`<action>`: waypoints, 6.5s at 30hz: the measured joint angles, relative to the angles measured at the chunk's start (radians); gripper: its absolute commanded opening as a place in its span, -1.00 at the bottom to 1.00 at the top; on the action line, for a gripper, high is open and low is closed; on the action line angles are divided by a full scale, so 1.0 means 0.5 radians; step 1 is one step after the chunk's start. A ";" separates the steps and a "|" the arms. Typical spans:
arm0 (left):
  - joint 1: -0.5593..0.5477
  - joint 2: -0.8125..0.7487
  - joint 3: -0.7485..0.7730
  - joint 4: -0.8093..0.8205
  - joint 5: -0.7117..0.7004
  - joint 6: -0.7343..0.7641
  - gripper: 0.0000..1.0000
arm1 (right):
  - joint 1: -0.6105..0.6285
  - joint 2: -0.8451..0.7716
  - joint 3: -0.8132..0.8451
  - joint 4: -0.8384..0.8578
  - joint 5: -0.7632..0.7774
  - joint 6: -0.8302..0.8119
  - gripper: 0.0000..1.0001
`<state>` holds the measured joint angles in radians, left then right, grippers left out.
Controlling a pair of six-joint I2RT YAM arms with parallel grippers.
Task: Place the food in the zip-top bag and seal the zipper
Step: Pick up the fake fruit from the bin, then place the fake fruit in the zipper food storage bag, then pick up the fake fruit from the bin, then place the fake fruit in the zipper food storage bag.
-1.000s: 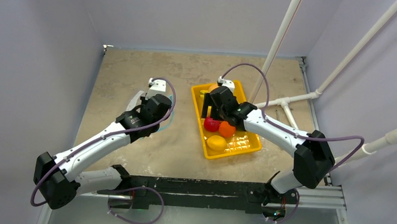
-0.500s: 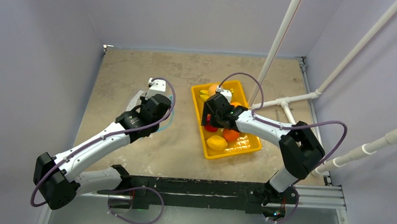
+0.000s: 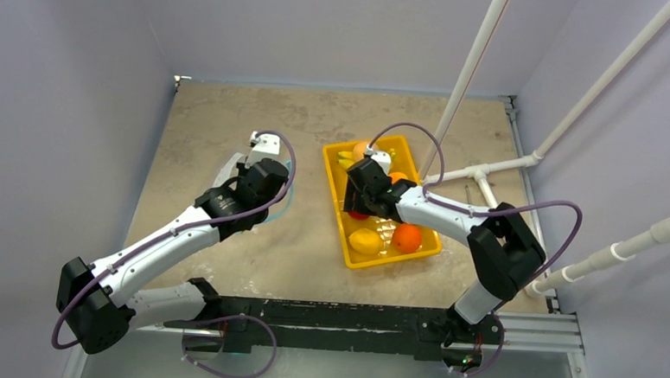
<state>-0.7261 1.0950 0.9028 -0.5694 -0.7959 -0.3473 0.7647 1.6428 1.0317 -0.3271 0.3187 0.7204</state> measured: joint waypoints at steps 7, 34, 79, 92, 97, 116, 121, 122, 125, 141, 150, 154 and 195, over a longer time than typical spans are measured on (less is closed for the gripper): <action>0.014 0.000 0.000 0.002 0.013 0.000 -1.00 | 0.000 -0.071 0.054 -0.085 0.065 -0.014 -0.37; 0.025 -0.016 0.000 0.014 0.059 0.030 -1.00 | 0.140 -0.368 0.264 0.510 -0.750 -0.273 -0.41; 0.056 -0.085 -0.003 0.060 0.143 0.051 -1.00 | 0.369 0.230 0.501 0.800 -0.722 -0.124 0.98; 0.063 -0.085 -0.003 0.060 0.155 0.051 -1.00 | 0.298 -0.048 0.396 0.520 -0.313 -0.149 0.98; 0.064 -0.085 -0.003 0.060 0.159 0.051 -1.00 | 0.154 -0.057 0.350 0.398 -0.230 -0.205 0.98; 0.065 -0.085 -0.003 0.060 0.166 0.052 -1.00 | -0.137 0.191 0.633 0.117 0.388 -0.453 0.98; 0.065 -0.085 -0.003 0.060 0.166 0.052 -1.00 | -0.183 0.299 0.695 0.097 0.487 -0.510 0.98; 0.065 -0.085 -0.003 0.060 0.166 0.052 -1.00 | -0.194 0.309 0.697 0.099 0.492 -0.523 0.98; 0.065 -0.085 -0.003 0.060 0.166 0.052 -1.00 | -0.230 0.337 0.704 0.104 0.494 -0.555 0.98; 0.068 -0.085 -0.003 0.060 0.167 0.053 -1.00 | -0.298 0.600 0.749 0.230 0.423 -0.607 0.79; 0.076 -0.085 -0.003 0.060 0.171 0.053 -1.00 | -0.301 0.597 0.746 0.256 0.409 -0.606 -0.06; 0.076 -0.085 -0.003 0.060 0.171 0.053 -1.00 | -0.301 0.565 0.746 0.247 0.384 -0.605 -0.22; 0.079 -0.085 -0.003 0.060 0.188 0.053 -1.00 | 0.298 -0.270 0.218 0.670 -0.806 -0.931 -0.39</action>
<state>-0.6865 1.0523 0.9012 -0.5392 -0.7021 -0.3210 0.9134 1.5078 1.1408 0.0078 -0.0841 0.2550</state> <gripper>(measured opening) 0.005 0.743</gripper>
